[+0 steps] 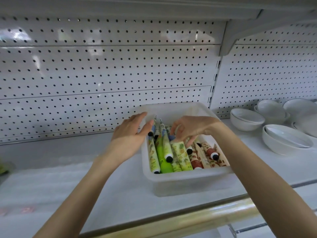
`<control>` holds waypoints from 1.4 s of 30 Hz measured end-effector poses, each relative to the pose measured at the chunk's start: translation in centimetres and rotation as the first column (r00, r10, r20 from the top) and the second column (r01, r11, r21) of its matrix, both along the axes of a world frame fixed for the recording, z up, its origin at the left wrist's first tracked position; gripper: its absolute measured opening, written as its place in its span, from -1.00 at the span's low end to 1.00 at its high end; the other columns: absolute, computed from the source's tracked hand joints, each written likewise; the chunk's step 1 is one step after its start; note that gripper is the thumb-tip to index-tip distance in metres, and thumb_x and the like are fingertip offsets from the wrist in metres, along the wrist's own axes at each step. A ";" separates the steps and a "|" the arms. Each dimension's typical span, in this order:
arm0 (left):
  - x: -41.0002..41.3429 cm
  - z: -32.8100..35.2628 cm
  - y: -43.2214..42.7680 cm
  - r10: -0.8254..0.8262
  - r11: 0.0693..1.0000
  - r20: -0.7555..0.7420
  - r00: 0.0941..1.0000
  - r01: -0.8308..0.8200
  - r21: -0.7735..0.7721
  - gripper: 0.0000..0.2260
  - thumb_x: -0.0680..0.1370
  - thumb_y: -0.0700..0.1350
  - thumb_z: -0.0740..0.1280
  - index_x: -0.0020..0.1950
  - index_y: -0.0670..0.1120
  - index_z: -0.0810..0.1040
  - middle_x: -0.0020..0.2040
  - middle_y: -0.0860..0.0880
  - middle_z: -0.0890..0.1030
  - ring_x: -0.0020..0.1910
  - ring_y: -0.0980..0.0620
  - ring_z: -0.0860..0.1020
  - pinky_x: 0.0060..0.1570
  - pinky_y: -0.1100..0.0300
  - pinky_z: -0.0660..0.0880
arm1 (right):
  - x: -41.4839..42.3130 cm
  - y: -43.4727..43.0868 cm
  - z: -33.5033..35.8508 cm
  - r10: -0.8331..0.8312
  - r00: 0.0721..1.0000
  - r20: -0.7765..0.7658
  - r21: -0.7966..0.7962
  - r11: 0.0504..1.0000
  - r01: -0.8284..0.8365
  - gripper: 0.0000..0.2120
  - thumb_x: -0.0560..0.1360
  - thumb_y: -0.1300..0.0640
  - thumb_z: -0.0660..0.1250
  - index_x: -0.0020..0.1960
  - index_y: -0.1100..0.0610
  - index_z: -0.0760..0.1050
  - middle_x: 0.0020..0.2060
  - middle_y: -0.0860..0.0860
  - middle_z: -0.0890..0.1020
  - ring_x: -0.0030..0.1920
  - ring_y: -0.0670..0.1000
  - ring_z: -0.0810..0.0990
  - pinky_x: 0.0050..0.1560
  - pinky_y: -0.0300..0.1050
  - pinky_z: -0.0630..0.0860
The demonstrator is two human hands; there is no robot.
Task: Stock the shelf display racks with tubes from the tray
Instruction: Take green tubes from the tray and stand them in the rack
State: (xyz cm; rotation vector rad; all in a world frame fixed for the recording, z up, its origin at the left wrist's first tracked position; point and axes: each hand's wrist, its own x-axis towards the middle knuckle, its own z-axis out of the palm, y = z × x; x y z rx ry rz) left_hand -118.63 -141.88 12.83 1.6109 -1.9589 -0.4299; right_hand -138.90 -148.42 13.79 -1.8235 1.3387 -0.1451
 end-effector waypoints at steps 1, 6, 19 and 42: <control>-0.1 0.0 0.0 -0.013 1.000 -0.047 0.999 0.013 0.004 -0.56 0.60 0.15 0.05 0.47 0.11 0.19 0.47 0.11 0.25 0.42 0.09 0.22 0.36 0.16 0.12 | -0.1 0.1 0.2 -0.009 0.998 0.059 0.004 1.000 0.009 -0.68 0.45 0.27 0.40 0.18 0.20 0.45 -0.10 0.08 0.59 -0.19 -0.01 0.61 -0.20 -0.24 0.62; -0.4 -0.6 -0.3 -0.059 0.998 -0.204 0.977 0.063 0.011 -0.59 0.58 0.13 0.13 0.42 0.09 0.29 0.41 0.11 0.35 0.39 0.13 0.28 0.35 0.18 0.20 | -0.1 0.5 1.1 0.041 0.970 0.239 -0.021 0.999 -0.037 -0.79 0.45 0.27 0.39 0.04 0.10 0.48 -0.17 0.04 0.52 -0.15 -0.04 0.57 -0.22 -0.25 0.60; -1.9 -0.6 0.4 -0.221 0.935 -0.623 0.750 0.345 0.083 -0.88 0.50 -0.05 0.33 0.02 0.00 0.54 -0.13 0.01 0.69 -0.17 0.05 0.67 -0.19 0.27 0.57 | 1.3 0.6 1.5 0.037 0.613 0.789 -0.147 0.981 0.130 -0.83 0.34 0.19 0.38 -0.07 0.11 0.53 -0.26 -0.06 0.60 -0.19 -0.12 0.60 -0.08 -0.09 0.61; 3.6 -0.3 0.5 -0.074 0.991 -0.716 0.694 0.132 0.025 -0.86 0.51 -0.14 0.33 0.06 -0.10 0.57 -0.08 0.00 0.64 -0.05 0.04 0.64 -0.12 0.16 0.61 | 3.7 1.4 -1.6 -0.068 0.977 0.200 0.016 0.998 0.066 -0.42 0.45 0.18 0.43 0.35 0.10 0.22 0.03 -0.02 0.47 -0.02 -0.05 0.58 -0.14 -0.29 0.60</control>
